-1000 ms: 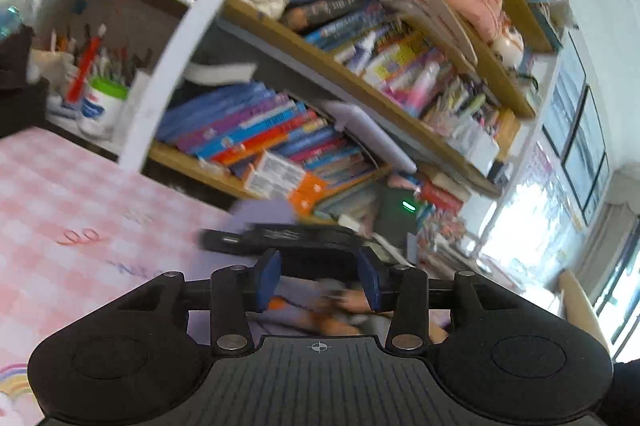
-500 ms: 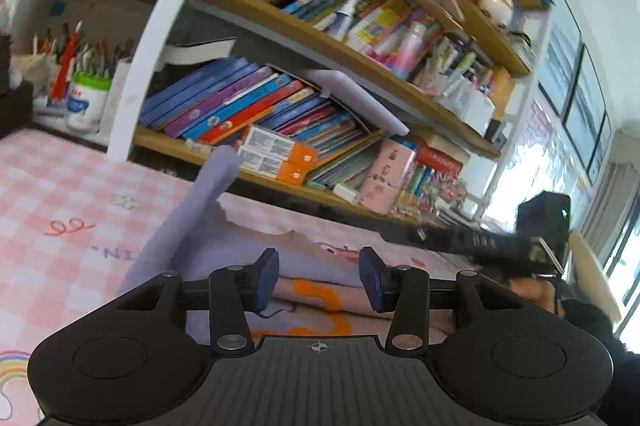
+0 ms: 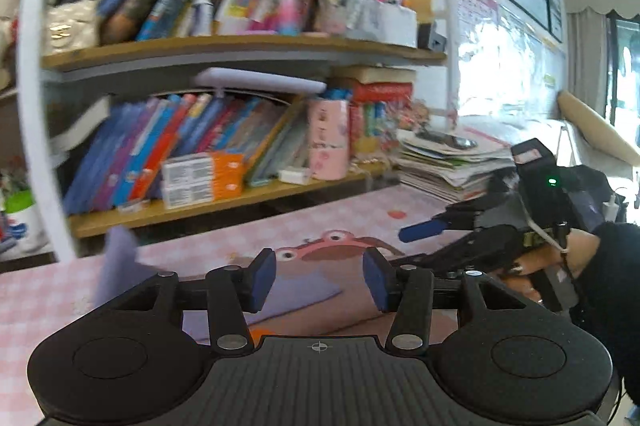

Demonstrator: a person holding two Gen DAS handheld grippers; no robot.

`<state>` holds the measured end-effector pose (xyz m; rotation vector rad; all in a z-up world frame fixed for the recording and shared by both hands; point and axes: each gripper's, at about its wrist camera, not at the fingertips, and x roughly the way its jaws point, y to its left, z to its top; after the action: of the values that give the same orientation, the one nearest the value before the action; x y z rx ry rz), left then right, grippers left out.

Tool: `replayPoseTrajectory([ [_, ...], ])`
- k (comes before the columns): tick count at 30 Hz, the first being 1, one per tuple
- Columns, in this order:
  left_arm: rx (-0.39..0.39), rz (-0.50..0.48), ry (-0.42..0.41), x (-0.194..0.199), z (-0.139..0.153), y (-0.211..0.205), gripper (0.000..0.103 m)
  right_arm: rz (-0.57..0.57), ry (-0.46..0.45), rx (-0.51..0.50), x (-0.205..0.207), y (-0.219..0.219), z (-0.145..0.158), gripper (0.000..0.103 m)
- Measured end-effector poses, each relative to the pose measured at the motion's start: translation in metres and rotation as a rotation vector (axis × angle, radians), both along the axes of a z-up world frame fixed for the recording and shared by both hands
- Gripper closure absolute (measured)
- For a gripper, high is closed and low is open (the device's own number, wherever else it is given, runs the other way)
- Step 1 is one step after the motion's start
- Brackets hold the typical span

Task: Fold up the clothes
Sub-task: 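Lower the sweater onto the mat with both grippers and release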

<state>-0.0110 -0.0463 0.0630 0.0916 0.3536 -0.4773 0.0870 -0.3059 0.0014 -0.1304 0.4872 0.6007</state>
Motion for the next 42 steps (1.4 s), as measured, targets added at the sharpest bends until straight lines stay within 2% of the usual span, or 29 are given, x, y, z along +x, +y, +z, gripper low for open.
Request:
replayPoseTrajectory([
  [4, -0.038, -0.049, 0.073, 0.002, -0.019, -0.013, 0.055, -0.024, 0.057, 0.007, 0.012, -0.004, -0.008, 0.036],
  [7, -0.035, -0.072, 0.125, -0.006, -0.033, -0.018, 0.055, -0.013, 0.058, 0.007, 0.011, -0.002, -0.009, 0.036],
  [9, -0.024, -0.093, 0.153, -0.016, -0.04, -0.019, 0.054, 0.015, 0.043, 0.026, 0.005, -0.001, -0.005, 0.035],
  [13, 0.023, -0.143, 0.207, -0.033, -0.052, -0.022, 0.051, 0.153, 0.002, 0.053, -0.012, 0.007, 0.003, 0.035],
  [16, 0.028, -0.187, 0.27, -0.04, -0.063, -0.028, 0.051, 0.19, 0.003, 0.01, -0.016, 0.018, 0.0, 0.035],
  [18, 0.048, -0.223, 0.276, -0.046, -0.068, -0.036, 0.051, 0.189, 0.01, -0.027, -0.015, 0.024, -0.004, 0.035],
  [22, 0.113, -0.252, 0.259, -0.051, -0.072, -0.051, 0.046, 0.101, 0.037, -0.051, -0.002, 0.021, -0.012, 0.035],
  [24, 0.105, -0.26, 0.263, -0.05, -0.073, -0.051, 0.044, 0.036, 0.054, -0.028, 0.007, 0.014, -0.014, 0.023],
  [25, 0.097, -0.261, 0.268, -0.05, -0.075, -0.051, 0.043, 0.017, 0.06, -0.012, 0.01, 0.01, -0.015, 0.022],
  [28, 0.066, -0.259, 0.288, -0.047, -0.079, -0.051, 0.043, -0.035, 0.066, 0.024, 0.015, 0.003, -0.014, 0.022],
  [30, 0.088, -0.254, 0.292, -0.045, -0.082, -0.055, 0.043, -0.073, 0.053, 0.03, 0.016, -0.001, -0.012, 0.022],
  [33, 0.106, -0.267, 0.284, -0.046, -0.085, -0.061, 0.042, -0.154, 0.023, 0.015, 0.018, -0.006, -0.011, 0.026],
  [36, 0.102, -0.277, 0.284, -0.045, -0.085, -0.062, 0.042, -0.26, -0.001, -0.051, 0.026, -0.013, -0.015, 0.027],
  [38, 0.107, -0.277, 0.28, -0.045, -0.086, -0.063, 0.042, -0.27, 0.036, 0.021, 0.031, -0.026, -0.013, 0.031],
  [42, 0.126, -0.272, 0.267, -0.042, -0.087, -0.07, 0.042, -0.116, 0.029, 0.142, 0.018, -0.031, 0.0, 0.031],
])
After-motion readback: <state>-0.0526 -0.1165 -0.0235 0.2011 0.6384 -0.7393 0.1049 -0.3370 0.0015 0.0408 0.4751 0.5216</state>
